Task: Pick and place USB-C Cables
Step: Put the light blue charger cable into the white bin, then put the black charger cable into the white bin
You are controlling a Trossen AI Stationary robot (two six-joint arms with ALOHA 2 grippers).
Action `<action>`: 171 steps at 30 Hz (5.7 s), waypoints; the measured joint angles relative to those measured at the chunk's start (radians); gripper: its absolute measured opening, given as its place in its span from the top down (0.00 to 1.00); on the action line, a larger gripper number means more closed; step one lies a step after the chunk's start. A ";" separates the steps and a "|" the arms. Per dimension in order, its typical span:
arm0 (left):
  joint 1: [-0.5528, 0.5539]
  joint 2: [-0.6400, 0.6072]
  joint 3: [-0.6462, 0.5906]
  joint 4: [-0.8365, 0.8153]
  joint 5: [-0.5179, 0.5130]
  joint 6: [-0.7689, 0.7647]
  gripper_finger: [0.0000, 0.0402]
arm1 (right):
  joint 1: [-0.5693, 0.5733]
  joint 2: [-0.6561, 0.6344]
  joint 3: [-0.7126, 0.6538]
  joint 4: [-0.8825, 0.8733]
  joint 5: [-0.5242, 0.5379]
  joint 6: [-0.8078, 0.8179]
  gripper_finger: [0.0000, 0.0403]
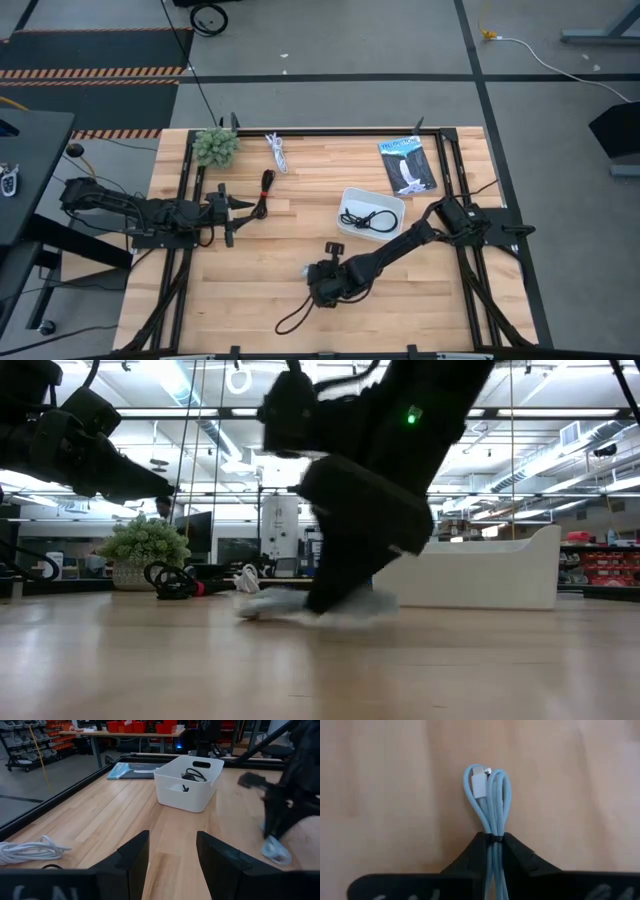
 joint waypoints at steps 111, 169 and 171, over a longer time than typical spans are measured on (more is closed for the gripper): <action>0.022 0.615 0.266 -0.319 -0.109 -0.665 0.24 | -0.074 -0.647 -0.352 0.488 0.284 -0.360 0.57; -0.113 0.851 0.525 0.185 0.023 -0.121 0.91 | 0.065 -0.493 -0.419 0.508 0.446 -0.628 0.57; -0.102 0.851 0.525 0.196 0.051 -0.146 0.91 | 0.085 -0.444 -0.401 0.529 0.548 -0.741 0.57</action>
